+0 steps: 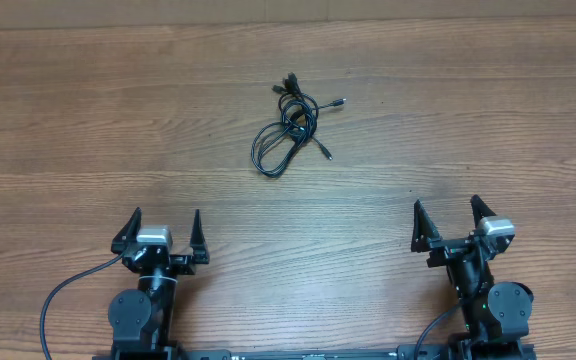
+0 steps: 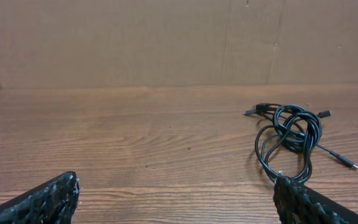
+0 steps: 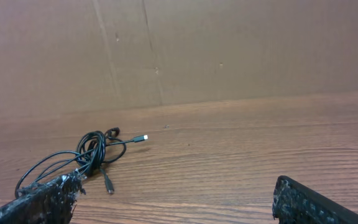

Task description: Untangle cables

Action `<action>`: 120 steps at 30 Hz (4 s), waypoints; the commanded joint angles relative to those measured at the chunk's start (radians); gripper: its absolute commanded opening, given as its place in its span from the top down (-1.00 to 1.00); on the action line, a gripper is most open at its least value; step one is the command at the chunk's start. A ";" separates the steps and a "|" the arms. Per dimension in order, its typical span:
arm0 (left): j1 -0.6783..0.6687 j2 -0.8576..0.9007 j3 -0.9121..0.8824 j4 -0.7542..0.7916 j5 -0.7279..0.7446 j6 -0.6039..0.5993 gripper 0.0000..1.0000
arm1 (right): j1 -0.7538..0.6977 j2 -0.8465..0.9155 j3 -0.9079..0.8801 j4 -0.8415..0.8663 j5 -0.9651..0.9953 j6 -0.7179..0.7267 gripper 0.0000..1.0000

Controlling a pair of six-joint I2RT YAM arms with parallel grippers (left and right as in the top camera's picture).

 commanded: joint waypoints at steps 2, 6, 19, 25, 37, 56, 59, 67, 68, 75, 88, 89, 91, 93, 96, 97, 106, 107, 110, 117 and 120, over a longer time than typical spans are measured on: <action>0.005 0.005 0.005 -0.002 0.040 -0.017 -1.00 | 0.005 0.001 -0.010 0.002 0.010 0.000 -1.00; 0.005 0.005 0.016 -0.019 0.058 -0.018 -1.00 | 0.005 0.001 -0.010 0.002 0.010 -0.001 -1.00; 0.005 0.021 0.108 -0.158 0.051 -0.014 -1.00 | 0.005 0.001 -0.010 0.002 0.010 -0.001 -1.00; 0.005 0.108 0.147 -0.159 0.050 -0.014 -1.00 | 0.005 0.001 -0.010 0.002 0.010 0.000 -1.00; 0.005 0.443 0.279 -0.155 0.050 -0.013 -1.00 | 0.005 0.001 -0.010 0.002 0.010 0.000 -1.00; 0.005 0.885 0.484 -0.218 0.055 -0.014 -0.99 | 0.005 0.001 -0.010 0.002 0.010 0.000 -1.00; 0.005 0.902 0.496 -0.230 0.055 -0.014 -1.00 | 0.005 0.001 -0.010 0.002 0.010 0.000 -1.00; 0.005 0.903 0.502 -0.243 0.085 -0.002 -0.99 | 0.005 0.001 -0.010 0.002 0.010 0.000 -1.00; 0.005 0.903 0.504 -0.245 0.093 0.009 -1.00 | 0.005 0.001 -0.010 0.002 0.010 0.000 -1.00; 0.005 0.903 0.512 -0.261 0.099 0.029 -1.00 | 0.005 0.001 -0.010 0.002 0.010 0.000 -1.00; 0.005 0.903 0.512 -0.254 0.099 0.028 -0.99 | 0.005 0.001 -0.010 0.002 0.010 0.000 -0.99; 0.005 0.903 0.512 -0.253 0.099 0.028 -1.00 | 0.005 0.001 -0.010 0.002 0.010 0.000 -1.00; 0.005 0.903 0.512 -0.252 0.101 0.028 -0.99 | 0.005 0.001 -0.010 0.002 0.010 0.000 -1.00; 0.005 0.903 0.512 -0.252 0.104 0.028 -0.99 | 0.005 0.001 -0.010 0.002 0.010 0.000 -1.00; 0.005 0.903 0.512 -0.252 0.104 0.029 -1.00 | 0.005 0.001 -0.010 0.002 0.010 0.000 -1.00; 0.005 0.903 0.512 -0.253 0.106 0.029 -0.99 | 0.005 0.001 -0.010 0.002 0.010 0.000 -1.00; 0.004 0.905 0.512 -0.257 0.132 0.073 -1.00 | 0.005 0.001 -0.010 0.002 0.010 0.000 -1.00; 0.004 0.909 0.512 -0.257 0.143 0.076 -1.00 | 0.005 0.001 -0.010 0.002 0.010 0.000 -1.00; 0.003 0.924 0.517 -0.257 0.173 0.077 -1.00 | 0.005 0.001 -0.010 0.002 0.010 0.000 -1.00; 0.003 0.982 0.545 -0.270 0.186 0.092 -1.00 | 0.005 0.001 -0.010 0.002 0.010 0.000 -1.00; 0.003 1.018 0.566 -0.288 0.187 0.092 -1.00 | 0.005 0.001 -0.010 0.002 0.010 0.000 -1.00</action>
